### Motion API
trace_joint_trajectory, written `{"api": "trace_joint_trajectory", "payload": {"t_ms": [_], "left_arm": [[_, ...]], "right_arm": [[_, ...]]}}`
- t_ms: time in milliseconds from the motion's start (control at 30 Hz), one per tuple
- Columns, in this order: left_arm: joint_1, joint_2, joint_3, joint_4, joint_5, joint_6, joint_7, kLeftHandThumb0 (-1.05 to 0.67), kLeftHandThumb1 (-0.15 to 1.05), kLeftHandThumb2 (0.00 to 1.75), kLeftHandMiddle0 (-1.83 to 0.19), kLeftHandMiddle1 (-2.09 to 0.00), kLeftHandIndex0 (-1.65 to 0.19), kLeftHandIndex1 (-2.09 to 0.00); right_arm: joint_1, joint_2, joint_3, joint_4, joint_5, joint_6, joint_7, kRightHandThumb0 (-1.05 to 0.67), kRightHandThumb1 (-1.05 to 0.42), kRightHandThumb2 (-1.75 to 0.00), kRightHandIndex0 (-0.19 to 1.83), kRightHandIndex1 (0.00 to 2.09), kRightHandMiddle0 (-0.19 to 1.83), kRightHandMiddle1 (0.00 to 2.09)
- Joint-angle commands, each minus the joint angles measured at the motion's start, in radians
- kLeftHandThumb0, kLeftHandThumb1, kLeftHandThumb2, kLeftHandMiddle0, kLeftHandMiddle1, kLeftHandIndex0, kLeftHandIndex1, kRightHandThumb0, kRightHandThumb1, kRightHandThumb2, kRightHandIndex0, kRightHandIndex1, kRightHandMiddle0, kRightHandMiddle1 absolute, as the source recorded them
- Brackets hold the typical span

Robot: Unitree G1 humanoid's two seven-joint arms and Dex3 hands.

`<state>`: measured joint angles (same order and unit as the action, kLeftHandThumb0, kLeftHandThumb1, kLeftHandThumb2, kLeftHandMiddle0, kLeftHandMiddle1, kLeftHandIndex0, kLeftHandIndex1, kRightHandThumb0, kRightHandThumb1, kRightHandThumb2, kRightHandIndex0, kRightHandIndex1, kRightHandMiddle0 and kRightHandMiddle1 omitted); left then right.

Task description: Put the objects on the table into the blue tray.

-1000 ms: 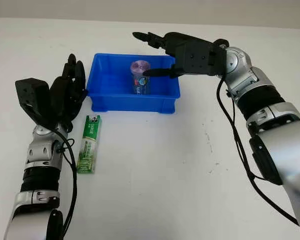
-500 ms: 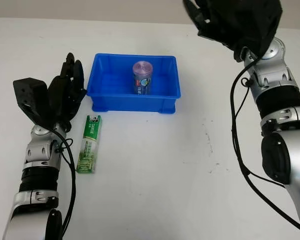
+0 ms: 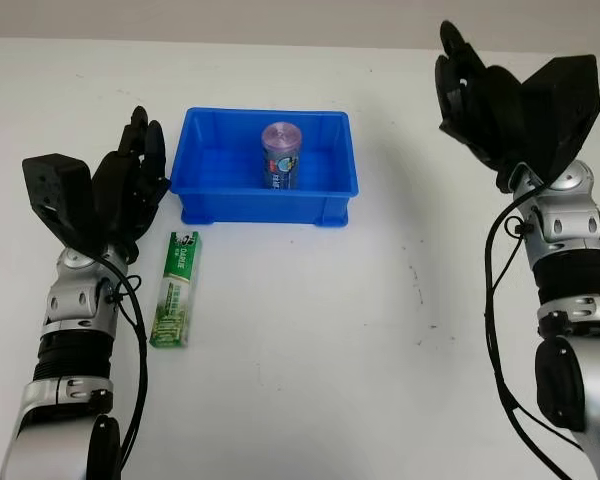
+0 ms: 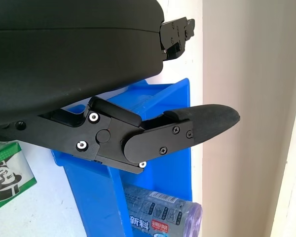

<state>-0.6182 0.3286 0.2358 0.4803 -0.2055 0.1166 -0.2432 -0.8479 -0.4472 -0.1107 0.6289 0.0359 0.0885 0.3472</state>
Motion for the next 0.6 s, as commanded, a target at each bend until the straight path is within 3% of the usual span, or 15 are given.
{"api": "trace_joint_trajectory", "payload": {"t_ms": [0,333,433,567], "left_arm": [[-0.012,0.013,0.004,0.0,-0.002,0.002,-0.004,-0.78,1.05,0.65,0.19,0.0,0.19,0.0],[-0.006,0.023,0.006,-0.01,0.0,0.002,-0.009,-0.78,1.05,0.65,0.19,0.0,0.19,0.0],[0.019,0.032,-0.002,-0.077,0.015,-0.007,-0.003,-0.78,1.05,0.64,0.19,0.0,0.19,0.0],[0.057,0.063,-0.006,-0.242,0.032,-0.017,-0.012,-0.78,1.05,0.62,0.19,0.0,0.19,0.0]], "right_arm": [[0.042,0.013,-0.004,-0.062,0.01,0.021,-0.012,-0.74,-1.05,-0.83,-0.19,0.0,-0.19,0.0],[0.071,0.038,-0.004,-0.099,0.023,0.044,-0.024,-0.71,-1.05,-0.84,-0.19,0.0,-0.19,0.0],[0.069,0.038,-0.002,-0.103,0.024,0.048,-0.019,-0.73,-1.05,-0.84,-0.19,0.0,-0.19,0.0],[0.066,0.037,-0.003,-0.111,0.027,0.058,-0.019,-0.72,-1.05,-0.84,-0.19,0.0,-0.19,0.0]]}}
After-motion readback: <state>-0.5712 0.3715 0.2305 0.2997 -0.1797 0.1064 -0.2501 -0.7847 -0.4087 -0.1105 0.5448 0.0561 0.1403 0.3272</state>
